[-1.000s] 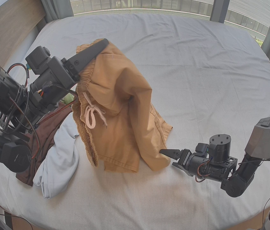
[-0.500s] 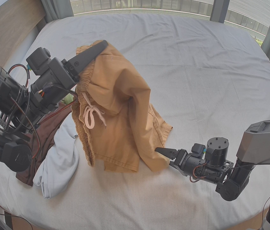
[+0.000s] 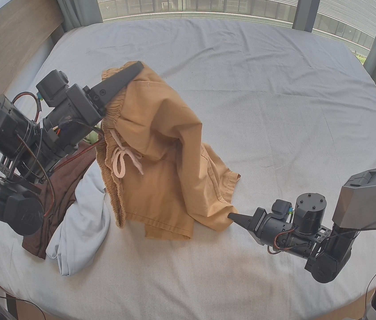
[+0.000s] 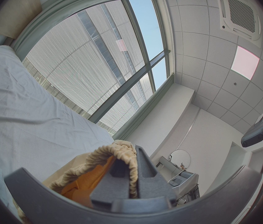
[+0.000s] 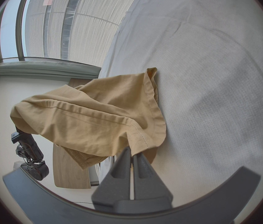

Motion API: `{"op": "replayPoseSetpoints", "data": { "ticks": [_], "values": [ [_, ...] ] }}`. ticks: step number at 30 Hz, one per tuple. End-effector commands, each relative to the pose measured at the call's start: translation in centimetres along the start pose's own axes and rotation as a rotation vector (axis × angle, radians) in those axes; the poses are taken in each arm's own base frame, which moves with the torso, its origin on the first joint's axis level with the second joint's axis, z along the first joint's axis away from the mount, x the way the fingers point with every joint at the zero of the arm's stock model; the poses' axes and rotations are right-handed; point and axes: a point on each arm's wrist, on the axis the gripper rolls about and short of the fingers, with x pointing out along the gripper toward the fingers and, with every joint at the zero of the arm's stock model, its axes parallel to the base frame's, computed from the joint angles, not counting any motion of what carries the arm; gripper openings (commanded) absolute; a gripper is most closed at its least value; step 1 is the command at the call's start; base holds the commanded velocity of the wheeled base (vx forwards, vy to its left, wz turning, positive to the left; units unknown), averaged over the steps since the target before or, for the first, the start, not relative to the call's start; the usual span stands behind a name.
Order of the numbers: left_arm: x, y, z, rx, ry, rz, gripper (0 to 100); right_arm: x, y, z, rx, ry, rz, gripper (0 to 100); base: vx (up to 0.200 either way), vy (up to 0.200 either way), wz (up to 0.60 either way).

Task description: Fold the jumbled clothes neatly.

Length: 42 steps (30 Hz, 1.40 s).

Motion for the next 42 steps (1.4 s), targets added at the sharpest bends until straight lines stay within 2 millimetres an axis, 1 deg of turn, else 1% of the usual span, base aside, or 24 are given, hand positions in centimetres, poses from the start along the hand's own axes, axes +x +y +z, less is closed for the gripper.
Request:
{"op": "replayPoseSetpoints", "data": {
  "ticks": [1, 3, 4, 7, 8, 9, 14, 17, 20, 21, 24, 29, 33, 35, 37, 40, 42],
  "values": [
    [-0.4, 1.0, -0.1, -0.002, 0.009, 0.03, 0, -0.9, 1.0, 0.7, -0.007, -0.027, 0.023, 0, 0.0, 0.0, 0.0],
    [-0.7, 1.3, -0.1, -0.001, 0.011, 0.041, 0, -1.4, 1.6, 1.3, -0.014, -0.049, 0.041, 0, 0.0, 0.0, 0.0],
    [-0.7, 1.3, -0.1, -0.001, 0.011, 0.041, 0, -1.4, 1.6, 1.3, -0.014, -0.049, 0.041, 0, 0.0, 0.0, 0.0],
    [-0.9, 1.4, -0.1, -0.004, 0.013, 0.046, 0, -2.7, 3.1, 3.0, -0.03, -0.109, 0.086, 0, 0.0, 0.0, 0.0],
    [-0.9, 1.4, -0.1, -0.004, 0.013, 0.046, 0, -2.8, 3.2, 3.2, -0.031, -0.115, 0.09, 0, 0.0, 0.0, 0.0],
    [-0.9, 1.4, -0.1, -0.006, 0.015, 0.049, 0, -3.5, 3.9, 3.8, -0.041, -0.137, 0.113, 0, 0.0, 0.0, 0.0],
    [-1.1, 1.4, -0.1, -0.011, 0.017, 0.054, 0, -5.4, 5.9, 5.5, -0.071, -0.202, 0.172, 0, 0.0, 0.0, 0.0],
    [-1.3, 1.5, -0.5, -0.022, 0.027, 0.063, 0, -6.6, 6.8, 6.0, -0.079, -0.214, 0.183, 0, 0.0, 0.0, 0.0],
    [-1.4, 1.6, -0.6, -0.027, 0.031, 0.07, 0, -7.1, 7.3, 6.2, -0.083, -0.213, 0.193, 0, 0.0, 0.0, 0.0],
    [-1.6, 1.7, -0.9, -0.037, 0.042, 0.079, 0, -7.9, 7.9, 6.7, -0.09, -0.221, 0.202, 0, 0.0, 0.0, 0.0],
    [-1.8, 1.8, -1.0, -0.041, 0.046, 0.088, 0, -8.6, 8.6, 7.0, -0.103, -0.232, 0.212, 0, 0.0, 0.0, 0.0],
    [-2.5, 2.8, -1.2, -0.048, 0.055, 0.13, 0, -10.7, 10.5, 7.9, -0.159, -0.269, 0.227, 0, 0.0, 0.0, 0.0],
    [-3.0, 4.1, -2.0, -0.059, 0.068, 0.167, 0, -12.5, 11.9, 8.6, -0.165, -0.264, 0.23, 0, 0.0, 0.0, 0.0],
    [-3.2, 4.9, -2.4, -0.069, 0.077, 0.188, 0, -13.3, 12.1, 8.9, -0.167, -0.253, 0.211, 0, 0.0, 0.0, 0.0],
    [-3.6, 5.4, -2.8, -0.076, 0.086, 0.209, 0, -13.4, 11.8, 8.7, -0.164, -0.215, 0.184, 0, 0.0, 0.0, 0.0],
    [-4.1, 5.9, -3.4, -0.091, 0.103, 0.234, 0, -12.8, 10.7, 8.3, -0.159, -0.176, 0.138, 0, 0.0, 0.0, 0.0],
    [-4.7, 6.2, -3.5, -0.095, 0.107, 0.254, 0, -11.7, 9.3, 8.3, -0.142, -0.156, 0.093, 0, 0.0, 0.0, 0.0]
  ]
}}
